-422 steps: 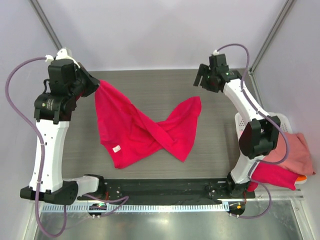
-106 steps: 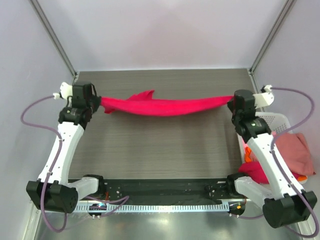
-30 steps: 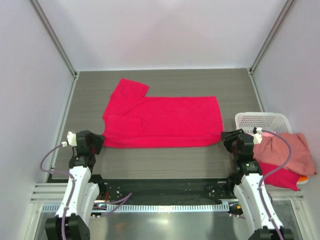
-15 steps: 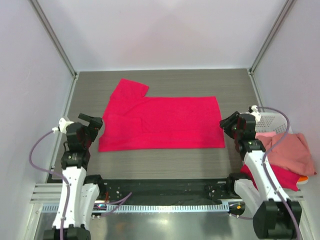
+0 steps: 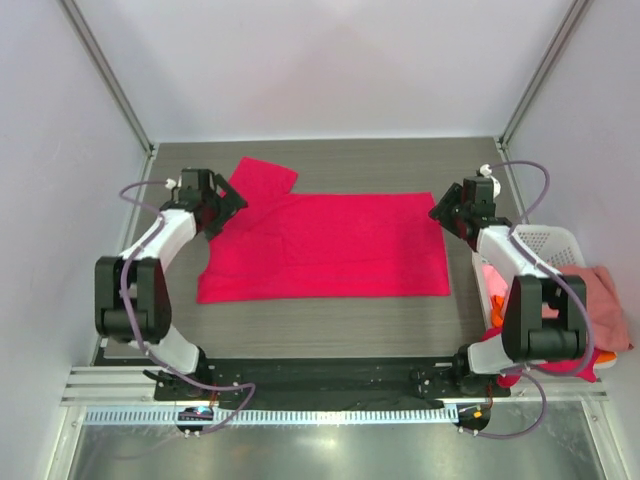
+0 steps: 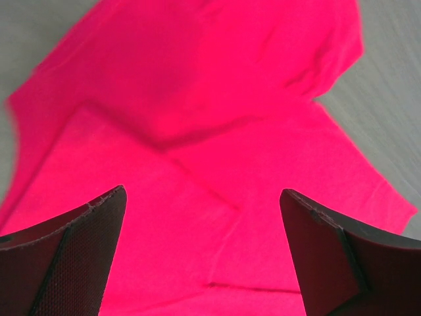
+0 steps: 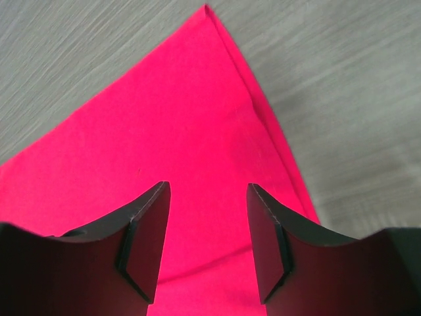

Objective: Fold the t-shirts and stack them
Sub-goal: Fold the tshirt

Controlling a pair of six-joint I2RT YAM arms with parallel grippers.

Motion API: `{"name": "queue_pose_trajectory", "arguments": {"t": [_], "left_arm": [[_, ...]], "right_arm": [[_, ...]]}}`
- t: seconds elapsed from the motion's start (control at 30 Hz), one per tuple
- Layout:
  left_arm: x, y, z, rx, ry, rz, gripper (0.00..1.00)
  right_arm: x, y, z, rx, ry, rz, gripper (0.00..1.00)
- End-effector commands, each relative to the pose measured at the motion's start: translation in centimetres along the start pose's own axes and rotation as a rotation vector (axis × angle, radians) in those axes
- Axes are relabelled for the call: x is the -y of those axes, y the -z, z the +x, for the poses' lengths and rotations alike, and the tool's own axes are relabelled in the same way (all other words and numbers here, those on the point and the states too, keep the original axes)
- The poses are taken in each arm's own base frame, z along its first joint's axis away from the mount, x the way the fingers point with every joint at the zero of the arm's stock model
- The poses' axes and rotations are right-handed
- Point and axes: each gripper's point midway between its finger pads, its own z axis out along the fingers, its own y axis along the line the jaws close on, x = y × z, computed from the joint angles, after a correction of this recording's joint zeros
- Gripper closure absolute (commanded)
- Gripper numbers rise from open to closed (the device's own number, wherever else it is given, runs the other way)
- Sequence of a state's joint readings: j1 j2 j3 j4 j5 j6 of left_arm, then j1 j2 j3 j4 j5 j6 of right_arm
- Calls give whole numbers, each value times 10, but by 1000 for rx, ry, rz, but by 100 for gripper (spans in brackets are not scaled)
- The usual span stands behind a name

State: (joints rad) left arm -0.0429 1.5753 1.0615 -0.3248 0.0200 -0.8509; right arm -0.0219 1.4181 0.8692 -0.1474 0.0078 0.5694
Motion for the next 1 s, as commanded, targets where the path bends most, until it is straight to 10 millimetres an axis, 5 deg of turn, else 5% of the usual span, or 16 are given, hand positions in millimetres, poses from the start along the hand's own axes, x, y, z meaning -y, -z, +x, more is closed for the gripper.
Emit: {"name": "queue_pose_trajectory", "arguments": {"t": [0.0, 0.17, 0.63, 0.87, 0.97], "left_arm": [[40, -14, -29, 52, -41, 71, 0], [61, -36, -75, 111, -94, -4, 1], [71, -104, -115, 235, -79, -44, 1], [49, -142, -110, 177, -74, -64, 1], [43, -151, -107, 163, -76, -66, 0]], "right_arm": [[-15, -24, -35, 78, 4, -1, 44], [-17, -63, -46, 67, -18, 49, 35], [-12, -144, -52, 60, 17, 159, 37], [-14, -163, -27, 17, 124, 206, 41], [-18, -170, -19, -14, 140, 183, 51]]}}
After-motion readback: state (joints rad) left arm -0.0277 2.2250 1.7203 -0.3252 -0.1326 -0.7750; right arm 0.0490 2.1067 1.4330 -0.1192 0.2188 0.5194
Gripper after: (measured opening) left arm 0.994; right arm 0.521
